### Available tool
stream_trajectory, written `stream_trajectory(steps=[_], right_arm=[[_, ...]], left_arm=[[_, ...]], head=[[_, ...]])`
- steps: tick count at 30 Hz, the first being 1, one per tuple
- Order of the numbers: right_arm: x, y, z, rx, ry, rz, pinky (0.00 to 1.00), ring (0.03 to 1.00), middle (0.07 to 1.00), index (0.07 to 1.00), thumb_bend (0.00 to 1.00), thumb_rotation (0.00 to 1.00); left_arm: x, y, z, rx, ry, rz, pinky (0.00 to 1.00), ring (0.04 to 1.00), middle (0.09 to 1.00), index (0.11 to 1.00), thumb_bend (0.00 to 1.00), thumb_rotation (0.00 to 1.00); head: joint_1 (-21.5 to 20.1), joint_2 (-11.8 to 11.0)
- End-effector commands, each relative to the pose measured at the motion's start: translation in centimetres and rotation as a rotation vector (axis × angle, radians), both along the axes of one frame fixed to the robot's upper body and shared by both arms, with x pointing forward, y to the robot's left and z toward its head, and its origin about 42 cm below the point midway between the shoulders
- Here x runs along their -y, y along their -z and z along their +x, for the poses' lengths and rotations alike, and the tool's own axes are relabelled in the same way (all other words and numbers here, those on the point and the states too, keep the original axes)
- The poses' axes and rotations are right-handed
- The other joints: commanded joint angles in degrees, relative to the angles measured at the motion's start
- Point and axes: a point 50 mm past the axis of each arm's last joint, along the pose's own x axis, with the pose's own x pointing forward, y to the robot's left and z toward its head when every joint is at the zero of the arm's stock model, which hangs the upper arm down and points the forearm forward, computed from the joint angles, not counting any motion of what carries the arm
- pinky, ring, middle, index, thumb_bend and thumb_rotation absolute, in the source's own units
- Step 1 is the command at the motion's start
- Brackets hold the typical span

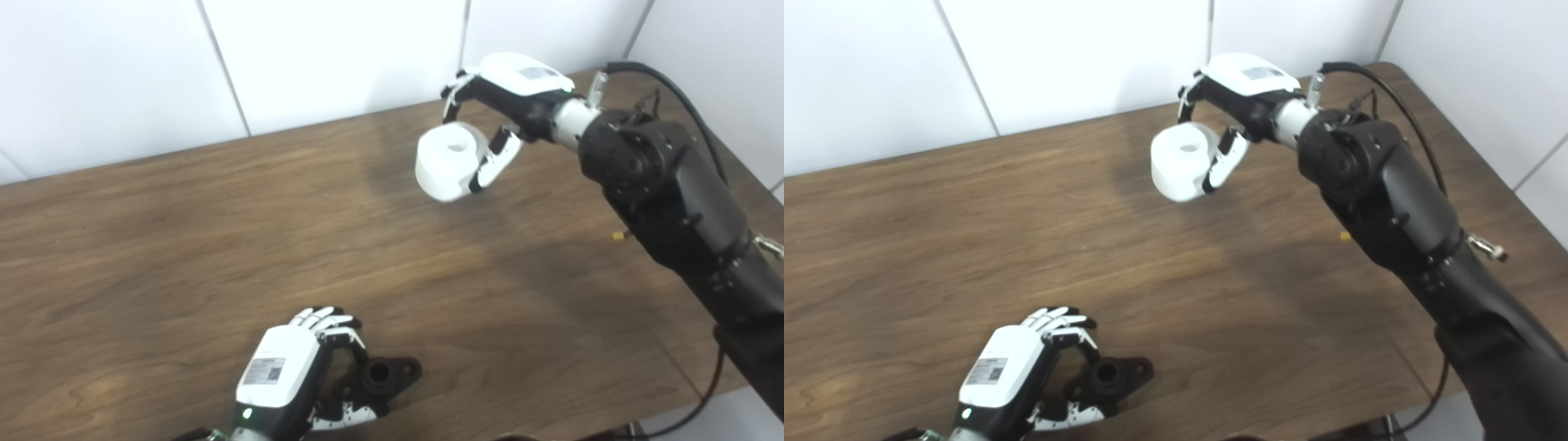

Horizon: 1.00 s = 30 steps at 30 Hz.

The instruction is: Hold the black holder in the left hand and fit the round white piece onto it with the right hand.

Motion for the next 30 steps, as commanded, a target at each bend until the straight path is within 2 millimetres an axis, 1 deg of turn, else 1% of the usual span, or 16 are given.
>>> stream_trajectory(steps=[1, 2, 4, 5, 6, 8, 10, 11, 13, 14, 15, 18, 24, 30], right_arm=[[-0.1, -3.2, -0.8, 0.089, -0.026, -0.018, 0.89, 0.951, 0.866, 0.486, 0.52, 0.15], [-0.3, -3.4, -1.1, 0.083, -0.04, -0.017, 0.89, 0.955, 0.868, 0.486, 0.52, 0.15], [-0.6, -3.6, -1.6, 0.072, -0.059, -0.023, 0.89, 0.966, 0.872, 0.486, 0.52, 0.15], [-0.7, -3.7, -1.9, 0.067, -0.067, -0.027, 0.89, 0.97, 0.873, 0.486, 0.52, 0.15], [-0.8, -3.7, -2.2, 0.062, -0.073, -0.03, 0.9, 0.979, 0.875, 0.486, 0.52, 0.15], [-0.9, -3.7, -2.7, 0.051, -0.088, -0.028, 0.92, 0.989, 0.875, 0.485, 0.52, 0.15], [-1.0, -3.7, -3.3, 0.042, -0.098, -0.033, 0.94, 0.997, 0.875, 0.485, 0.52, 0.15], [-1.1, -3.7, -3.5, 0.038, -0.101, -0.036, 0.95, 0.999, 0.876, 0.485, 0.52, 0.15], [-1.2, -3.9, -4.0, 0.03, -0.118, -0.046, 0.97, 1.0, 0.878, 0.485, 0.52, 0.15], [-1.2, -4.0, -4.3, 0.029, -0.13, -0.047, 0.98, 1.0, 0.877, 0.485, 0.52, 0.15], [-1.3, -4.1, -4.7, 0.031, -0.145, -0.048, 0.98, 1.0, 0.875, 0.484, 0.52, 0.15], [-1.5, -4.5, -5.5, 0.04, -0.19, -0.045, 0.98, 0.999, 0.87, 0.484, 0.52, 0.15], [-2.1, -4.8, -7.3, 0.056, -0.251, -0.015, 0.98, 1.0, 0.862, 0.484, 0.52, 0.15], [-2.6, -4.6, -8.8, 0.042, -0.284, -0.023, 0.97, 1.0, 0.858, 0.484, 0.52, 0.15]], left_arm=[[0.3, 1.6, 0.0, -0.069, 0.002, 0.063, 0.87, 0.859, 0.786, 0.488, 0.52, 0.05], [0.4, 1.6, 0.2, -0.061, 0.001, 0.063, 0.87, 0.861, 0.788, 0.488, 0.52, 0.05], [0.6, 1.5, 0.6, -0.055, -0.007, 0.06, 0.87, 0.865, 0.789, 0.488, 0.52, 0.05], [0.7, 1.4, 0.8, -0.053, -0.012, 0.059, 0.88, 0.869, 0.791, 0.488, 0.52, 0.06], [0.7, 1.4, 0.9, -0.053, -0.016, 0.057, 0.88, 0.869, 0.79, 0.488, 0.52, 0.06], [0.8, 1.3, 1.2, -0.051, -0.022, 0.056, 0.89, 0.869, 0.79, 0.488, 0.52, 0.06], [0.9, 1.2, 1.5, -0.047, -0.022, 0.057, 0.89, 0.867, 0.789, 0.489, 0.52, 0.06], [0.9, 1.1, 1.6, -0.045, -0.022, 0.057, 0.89, 0.864, 0.788, 0.489, 0.52, 0.06], [1.0, 1.0, 1.7, -0.04, -0.024, 0.052, 0.88, 0.861, 0.785, 0.489, 0.52, 0.06], [1.0, 0.9, 1.8, -0.04, -0.026, 0.049, 0.88, 0.859, 0.784, 0.488, 0.52, 0.06], [1.0, 0.8, 1.9, -0.039, -0.027, 0.047, 0.88, 0.859, 0.784, 0.488, 0.52, 0.05], [1.2, 0.6, 2.0, -0.036, -0.026, 0.052, 0.89, 0.859, 0.786, 0.488, 0.52, 0.06], [1.4, 0.1, 2.3, -0.041, -0.028, 0.052, 0.89, 0.858, 0.787, 0.488, 0.52, 0.06], [1.6, -0.1, 2.4, -0.041, -0.024, 0.058, 0.89, 0.857, 0.788, 0.488, 0.52, 0.06]], head=[[0.84, 1.85], [1.03, 2.23], [1.57, 3.71], [1.57, 3.71], [1.48, 4.44], [1.27, 5.0], [1.22, 6.4], [1.27, 6.63], [1.6, 8.0], [1.6, 8.0], [1.72, 8.81], [1.96, 10.09], [2.63, 11.33], [3.19, 11.71]])
